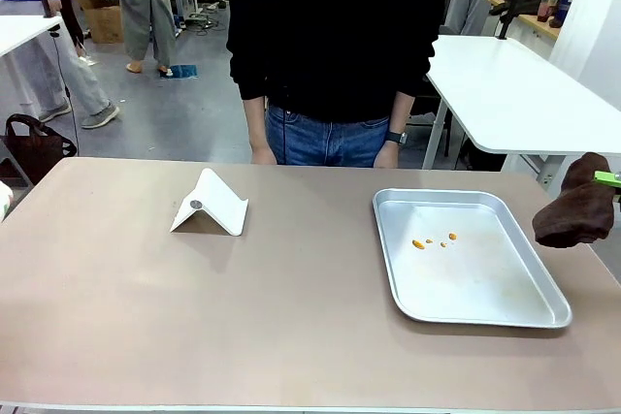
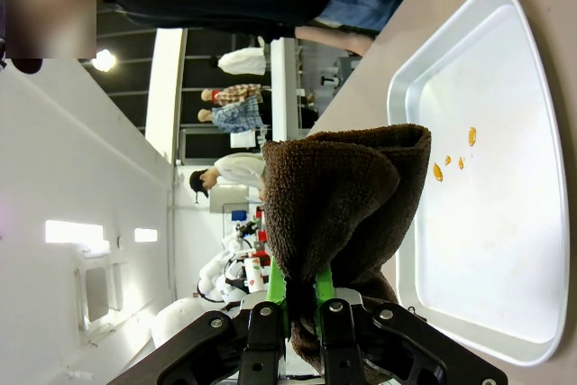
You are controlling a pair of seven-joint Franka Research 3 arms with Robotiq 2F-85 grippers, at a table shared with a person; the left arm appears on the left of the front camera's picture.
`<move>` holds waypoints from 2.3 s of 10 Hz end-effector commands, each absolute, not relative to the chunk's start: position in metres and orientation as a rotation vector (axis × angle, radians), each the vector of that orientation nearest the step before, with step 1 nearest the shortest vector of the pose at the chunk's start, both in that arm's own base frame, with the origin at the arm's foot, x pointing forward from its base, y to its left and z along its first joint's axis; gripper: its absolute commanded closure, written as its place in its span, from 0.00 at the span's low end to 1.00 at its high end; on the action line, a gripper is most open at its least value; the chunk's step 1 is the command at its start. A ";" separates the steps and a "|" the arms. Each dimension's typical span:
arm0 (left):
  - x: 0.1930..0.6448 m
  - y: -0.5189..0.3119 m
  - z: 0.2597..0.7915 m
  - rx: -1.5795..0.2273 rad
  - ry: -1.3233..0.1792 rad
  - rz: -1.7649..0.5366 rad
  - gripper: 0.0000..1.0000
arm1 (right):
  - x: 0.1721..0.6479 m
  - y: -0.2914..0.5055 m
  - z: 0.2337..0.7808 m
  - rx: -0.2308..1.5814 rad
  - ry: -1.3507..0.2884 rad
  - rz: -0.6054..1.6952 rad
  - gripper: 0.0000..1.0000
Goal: Clean the surface of the table.
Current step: Clean the area not pointed to by the person.
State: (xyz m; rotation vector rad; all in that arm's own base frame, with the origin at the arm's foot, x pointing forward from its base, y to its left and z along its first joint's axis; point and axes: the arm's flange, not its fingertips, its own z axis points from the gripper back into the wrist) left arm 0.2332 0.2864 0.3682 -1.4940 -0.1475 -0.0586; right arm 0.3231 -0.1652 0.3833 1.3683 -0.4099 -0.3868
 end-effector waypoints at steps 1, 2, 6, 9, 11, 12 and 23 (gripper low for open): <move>0.231 0.286 0.374 -1.498 -0.143 -0.053 0.80 | 0.323 -0.165 0.383 1.368 -0.410 -0.387 0.86; 0.231 0.286 0.374 -1.498 -0.143 -0.053 0.80 | 0.321 -0.161 0.394 1.235 -0.368 -0.326 0.86; 0.231 0.286 0.374 -1.498 -0.143 -0.053 0.80 | 0.381 -0.119 0.417 0.903 -0.218 -0.218 0.86; 0.231 0.286 0.374 -1.498 -0.143 -0.053 0.80 | 0.426 -0.077 0.396 0.604 -0.248 -0.202 0.86; 0.231 0.286 0.374 -1.498 -0.143 -0.053 0.80 | 0.450 -0.061 0.381 0.476 -0.251 -0.180 0.86; 0.231 0.286 0.374 -1.498 -0.143 -0.053 0.80 | 0.458 -0.057 0.375 0.459 -0.244 -0.175 0.86; 0.231 0.286 0.374 -1.498 -0.143 -0.053 0.80 | 0.484 0.000 0.295 0.611 -0.188 -0.211 0.86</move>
